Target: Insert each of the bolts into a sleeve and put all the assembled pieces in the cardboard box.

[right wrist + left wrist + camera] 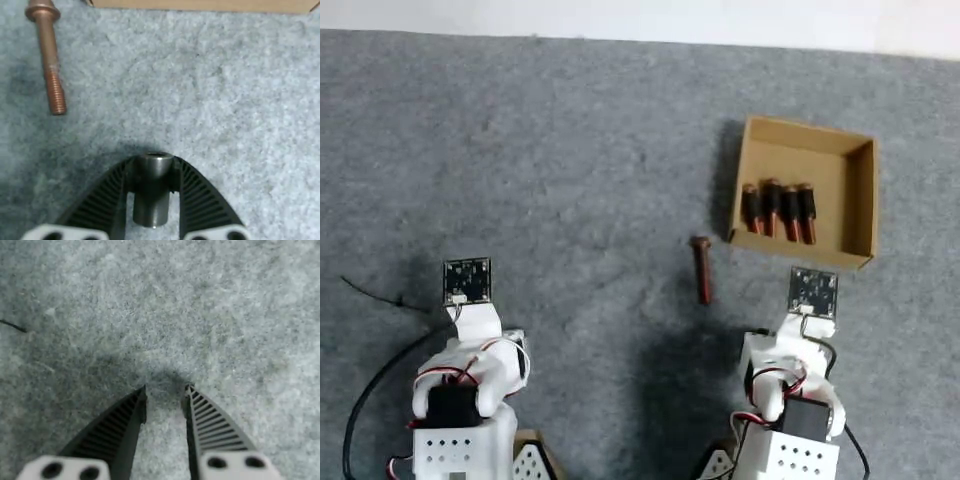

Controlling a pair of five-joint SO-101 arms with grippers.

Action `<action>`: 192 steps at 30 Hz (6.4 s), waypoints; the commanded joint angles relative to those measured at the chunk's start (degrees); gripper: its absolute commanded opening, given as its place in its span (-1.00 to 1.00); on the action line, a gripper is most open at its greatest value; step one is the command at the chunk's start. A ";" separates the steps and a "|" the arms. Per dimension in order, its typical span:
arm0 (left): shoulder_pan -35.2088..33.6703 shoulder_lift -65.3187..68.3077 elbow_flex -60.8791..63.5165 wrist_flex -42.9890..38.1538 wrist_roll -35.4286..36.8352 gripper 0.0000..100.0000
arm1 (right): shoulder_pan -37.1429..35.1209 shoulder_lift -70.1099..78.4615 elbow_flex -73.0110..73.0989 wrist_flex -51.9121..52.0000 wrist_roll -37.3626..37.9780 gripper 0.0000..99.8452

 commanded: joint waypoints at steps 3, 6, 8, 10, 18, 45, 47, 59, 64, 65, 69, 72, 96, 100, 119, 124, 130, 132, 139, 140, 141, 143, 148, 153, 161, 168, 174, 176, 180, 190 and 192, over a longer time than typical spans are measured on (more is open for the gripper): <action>0.57 -0.04 1.27 0.35 -0.09 -0.75 | 0.48 -1.01 6.46 0.40 -0.09 -0.99; 0.57 -0.04 1.27 0.35 -0.09 -0.75 | 0.48 -1.01 6.46 0.40 -0.09 -0.99; 0.57 -0.04 1.27 0.35 -0.09 -0.75 | 0.48 -1.01 6.46 0.40 -0.09 -0.99; 0.57 -0.04 1.27 0.35 -0.09 -0.75 | 0.48 -1.01 6.46 0.40 -0.09 -0.99; 0.57 -0.04 1.27 0.35 -0.09 -0.75 | 0.48 -1.01 6.46 0.40 -0.09 -0.99; 0.57 -0.04 1.27 0.35 -0.09 -0.75 | 0.48 -1.01 6.46 0.40 -0.09 -0.99; 0.57 -0.04 1.27 0.35 -0.09 -0.75 | 0.48 -1.01 6.46 0.40 -0.09 -0.99; 1.01 -0.04 1.27 0.35 -0.09 -0.75 | 0.48 -1.01 6.46 0.40 -0.09 -0.99; 7.25 -0.04 1.27 0.35 -0.09 -0.75 | 0.22 -1.01 6.46 0.40 -0.26 -0.99; 8.48 -0.04 1.27 0.35 -0.09 -0.75 | 0.22 -1.01 6.46 0.40 -0.26 -0.99; 10.77 -0.04 1.27 0.35 -0.09 -0.75 | 0.22 -1.19 6.46 0.40 -0.26 -0.99; 10.86 -0.04 1.27 0.35 -0.09 -0.74 | 0.31 -1.10 6.46 0.40 -0.35 -0.99; 5.05 -0.22 1.10 -8.18 -0.44 -0.74 | 0.31 -1.01 6.46 0.40 -0.44 -0.99; -0.66 -0.22 -3.65 -11.69 -7.30 -0.75 | 0.31 -1.01 6.46 0.40 -0.44 -0.99; 7.34 1.27 -29.23 -12.40 -3.08 -0.99 | 0.31 -0.84 6.46 0.40 -0.44 -0.99; 17.10 14.55 -40.22 -12.57 -1.05 -0.99 | 0.48 -0.75 6.46 0.48 -0.44 -0.99; 27.21 46.46 -56.22 -12.75 1.49 -0.99 | 0.22 -0.66 6.46 0.48 -0.44 -0.99; 30.90 56.75 -62.11 -12.75 1.85 -0.99 | 0.22 -0.66 6.46 0.48 -0.44 -0.99; 40.92 83.91 -80.66 -12.75 5.71 -0.99 | 0.22 -0.66 6.46 0.48 -0.44 -0.99; 41.98 86.99 -82.59 -12.75 5.71 -0.99 | 0.22 -0.66 6.46 0.48 -0.44 -0.99; 42.77 89.80 -84.53 -12.84 5.71 -0.99 | 0.22 -0.75 6.46 0.48 -0.44 -0.99; 43.82 95.34 -87.34 -14.42 5.80 -0.99 | 0.22 -0.75 6.46 0.48 -0.44 -0.99; 44.79 108.18 -89.10 -21.80 10.73 -0.99 | 0.22 -1.19 6.46 0.04 -0.44 -0.99; 45.76 115.30 -89.27 -23.82 16.79 -0.99 | 6.64 -1.19 6.46 -2.77 -0.44 -0.99; 47.96 115.91 -89.19 -23.91 17.23 -0.98 | 14.20 -1.19 6.46 -6.11 -0.44 -0.99; 48.92 116.09 -88.84 -25.85 17.23 -0.98 | 14.20 -1.19 6.46 -6.11 -0.44 -0.99; 52.35 118.37 -88.66 -26.55 17.23 -0.98 | 14.29 -1.19 6.46 -6.11 -0.44 -0.99; 52.18 120.31 -88.13 -28.48 16.97 -0.98 | 14.29 -1.19 6.46 -6.11 -0.44 -0.99; 51.74 125.76 -89.10 -30.24 16.79 -0.85 | 14.37 -1.19 6.46 -6.11 -0.44 -0.99; 50.77 128.75 -91.03 -30.86 17.14 -0.62 | 14.55 -1.19 6.46 -6.11 -0.44 -0.99; 50.77 128.84 -91.03 -30.95 17.14 -0.62 | 14.46 -1.19 6.46 -6.02 -0.44 -0.99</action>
